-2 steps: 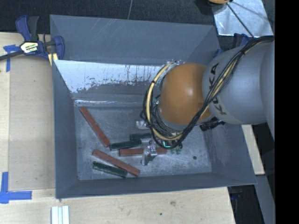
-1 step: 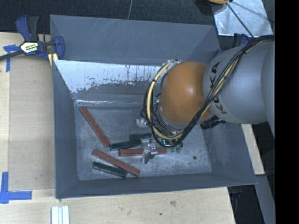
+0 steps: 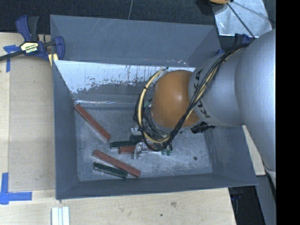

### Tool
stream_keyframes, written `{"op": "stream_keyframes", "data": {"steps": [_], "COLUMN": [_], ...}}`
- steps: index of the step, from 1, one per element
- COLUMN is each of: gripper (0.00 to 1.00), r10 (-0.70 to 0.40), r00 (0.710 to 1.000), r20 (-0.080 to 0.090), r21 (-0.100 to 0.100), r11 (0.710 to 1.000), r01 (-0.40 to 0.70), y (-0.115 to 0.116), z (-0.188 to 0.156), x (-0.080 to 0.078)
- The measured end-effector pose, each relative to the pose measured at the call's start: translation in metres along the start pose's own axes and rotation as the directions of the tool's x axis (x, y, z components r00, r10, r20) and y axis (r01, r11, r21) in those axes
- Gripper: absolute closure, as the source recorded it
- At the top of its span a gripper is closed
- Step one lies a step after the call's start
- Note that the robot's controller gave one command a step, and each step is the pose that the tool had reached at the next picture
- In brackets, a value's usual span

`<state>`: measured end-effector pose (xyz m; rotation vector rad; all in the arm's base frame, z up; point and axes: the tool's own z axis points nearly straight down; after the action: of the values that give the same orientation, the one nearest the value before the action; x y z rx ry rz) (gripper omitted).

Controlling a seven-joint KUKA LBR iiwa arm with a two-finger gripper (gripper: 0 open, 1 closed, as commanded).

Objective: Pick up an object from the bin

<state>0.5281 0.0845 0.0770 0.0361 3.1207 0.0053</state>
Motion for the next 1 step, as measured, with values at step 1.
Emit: {"op": "stream_keyframes", "data": {"steps": [1], "gripper": [1.0], "r10": [0.001], "r00": [1.0], "r20": [0.0], "r21": [0.0], "r11": [1.0], "r01": [-0.001], "y": [0.0], "z": [0.0], "x": [0.0]}}
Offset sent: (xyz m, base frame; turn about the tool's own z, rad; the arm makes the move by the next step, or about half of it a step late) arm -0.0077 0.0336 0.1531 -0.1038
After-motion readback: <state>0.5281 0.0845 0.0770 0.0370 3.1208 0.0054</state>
